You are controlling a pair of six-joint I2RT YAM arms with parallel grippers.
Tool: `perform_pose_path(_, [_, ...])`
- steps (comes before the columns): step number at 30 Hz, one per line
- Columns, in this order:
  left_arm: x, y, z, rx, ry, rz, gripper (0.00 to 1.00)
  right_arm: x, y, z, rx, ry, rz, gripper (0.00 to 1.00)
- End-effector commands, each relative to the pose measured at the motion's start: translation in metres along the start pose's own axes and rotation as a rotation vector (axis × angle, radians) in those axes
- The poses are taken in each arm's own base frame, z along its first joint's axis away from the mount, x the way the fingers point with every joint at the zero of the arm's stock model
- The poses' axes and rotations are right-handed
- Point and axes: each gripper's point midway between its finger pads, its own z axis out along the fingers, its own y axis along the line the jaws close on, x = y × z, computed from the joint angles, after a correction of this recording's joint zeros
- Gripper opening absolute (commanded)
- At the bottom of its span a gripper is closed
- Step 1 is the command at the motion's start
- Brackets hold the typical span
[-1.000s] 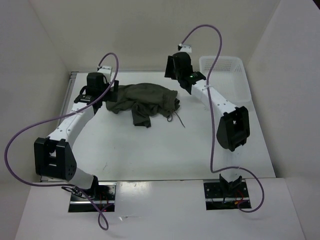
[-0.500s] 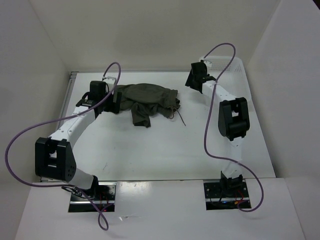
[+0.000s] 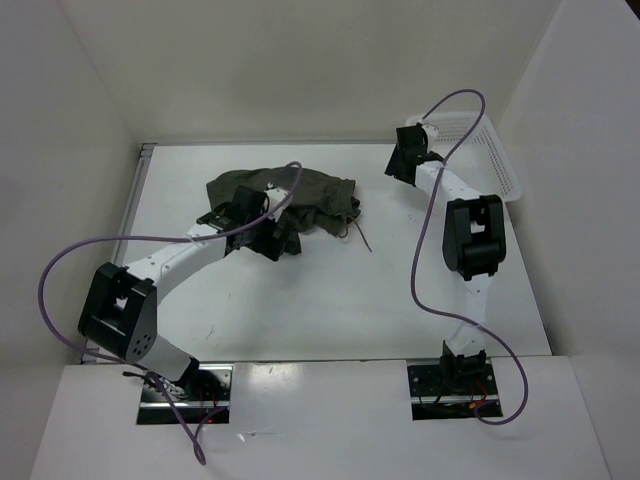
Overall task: Fold and stack the shorts
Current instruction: Move the shorts to the center of the board
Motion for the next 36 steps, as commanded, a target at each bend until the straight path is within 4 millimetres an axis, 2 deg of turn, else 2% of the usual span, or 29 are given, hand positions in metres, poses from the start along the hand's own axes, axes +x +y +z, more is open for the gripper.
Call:
perform_pose_path(1, [-0.003, 0.001, 0.016, -0.036, -0.025, 0.02, 1.0, -0.039, 0.04, -0.052, -0.207, -0.083, -0.009, 0.62])
perform_pose_path(2, [-0.006, -0.002, 0.021, -0.039, -0.037, 0.028, 1.0, -0.037, 0.06, -0.073, -0.282, -0.106, -0.04, 0.64])
perform_pose_path(3, [-0.005, -0.002, 0.026, -0.039, -0.032, 0.028, 1.0, -0.031, 0.071, -0.084, -0.32, -0.109, -0.063, 0.64])
perform_pose_path(6, [-0.003, -0.006, 0.04, -0.049, -0.026, 0.044, 1.0, 0.005, 0.092, -0.108, -0.359, -0.065, -0.147, 0.66])
perform_pose_path(8, [-0.009, -0.009, 0.052, -0.043, -0.02, 0.052, 1.0, 0.034, 0.093, -0.113, -0.381, 0.007, -0.184, 0.66])
perform_pose_path(9, [-0.011, -0.009, 0.056, -0.043, -0.017, 0.052, 1.0, 0.039, 0.096, -0.125, -0.417, 0.017, -0.191, 0.66])
perform_pose_path(10, [-0.009, -0.011, 0.063, -0.033, -0.002, 0.052, 1.0, 0.063, 0.097, -0.128, -0.479, 0.076, -0.204, 0.66])
perform_pose_path(12, [-0.011, -0.019, 0.068, -0.014, -0.006, 0.063, 1.0, 0.086, 0.108, -0.14, -0.591, 0.087, -0.252, 0.68])
perform_pose_path(14, [-0.016, -0.022, 0.073, -0.028, -0.029, 0.074, 1.0, 0.093, 0.123, -0.154, -0.691, 0.093, -0.284, 0.75])
perform_pose_path(15, [-0.015, -0.026, 0.077, -0.022, -0.028, 0.081, 1.0, 0.091, 0.125, -0.155, -0.694, 0.089, -0.271, 0.75])
perform_pose_path(16, [-0.014, -0.024, 0.081, -0.032, -0.029, 0.08, 1.0, 0.098, 0.124, -0.144, -0.674, 0.098, -0.259, 0.75])
perform_pose_path(17, [-0.023, -0.026, 0.082, -0.037, -0.063, 0.085, 1.0, 0.1, 0.12, -0.134, -0.627, 0.097, -0.249, 0.75])
perform_pose_path(18, [-0.021, -0.023, 0.085, -0.06, -0.064, 0.085, 1.0, 0.094, 0.123, -0.129, -0.613, 0.083, -0.236, 0.75])
perform_pose_path(19, [-0.025, -0.021, 0.086, -0.069, -0.08, 0.083, 1.0, 0.102, 0.123, -0.117, -0.591, 0.1, -0.242, 0.75])
perform_pose_path(21, [-0.03, -0.019, 0.089, -0.082, -0.103, 0.081, 1.0, 0.1, 0.131, -0.11, -0.592, 0.1, -0.231, 0.75])
perform_pose_path(22, [-0.024, -0.019, 0.094, -0.082, -0.093, 0.081, 1.0, 0.099, 0.134, -0.106, -0.595, 0.095, -0.229, 0.75])
perform_pose_path(23, [-0.028, -0.019, 0.094, -0.082, -0.108, 0.08, 1.0, 0.109, 0.134, -0.096, -0.583, 0.116, -0.235, 0.75])
perform_pose_path(24, [-0.025, -0.022, 0.097, -0.066, -0.099, 0.082, 0.99, 0.103, 0.14, -0.093, -0.593, 0.099, -0.23, 0.75])
perform_pose_path(26, [-0.016, -0.027, 0.104, -0.04, -0.08, 0.084, 0.89, 0.113, 0.144, -0.083, -0.592, 0.127, -0.228, 0.73])
perform_pose_path(28, [-0.016, -0.033, 0.105, -0.005, -0.081, 0.086, 0.6, 0.109, 0.145, -0.076, -0.574, 0.113, -0.225, 0.64])
perform_pose_path(29, [-0.016, -0.033, 0.105, -0.005, -0.081, 0.086, 0.47, 0.111, 0.144, -0.073, -0.561, 0.117, -0.227, 0.43])
perform_pose_path(30, [-0.011, -0.033, 0.105, -0.005, -0.071, 0.086, 0.36, 0.11, 0.143, -0.072, -0.553, 0.113, -0.227, 0.32])
perform_pose_path(31, [-0.014, -0.029, 0.105, -0.029, -0.08, 0.085, 0.17, 0.108, 0.143, -0.075, -0.553, 0.113, -0.227, 0.23])
perform_pose_path(32, [-0.008, -0.029, 0.106, -0.043, -0.068, 0.092, 0.09, 0.099, 0.142, -0.082, -0.551, 0.097, -0.222, 0.16])
perform_pose_path(33, [-0.003, -0.027, 0.105, -0.053, -0.048, 0.093, 0.01, 0.094, 0.139, -0.085, -0.544, 0.079, -0.229, 0.05])
perform_pose_path(34, [-0.002, -0.025, 0.101, -0.065, -0.04, 0.093, 0.0, 0.097, 0.133, -0.09, -0.535, 0.092, -0.248, 0.01])
perform_pose_path(35, [-0.005, -0.024, 0.093, -0.065, -0.043, 0.093, 0.0, 0.081, 0.132, -0.108, -0.552, 0.06, -0.247, 0.0])
perform_pose_path(36, [0.001, -0.018, 0.084, -0.081, -0.01, 0.088, 0.0, 0.074, 0.129, -0.12, -0.558, 0.048, -0.255, 0.0])
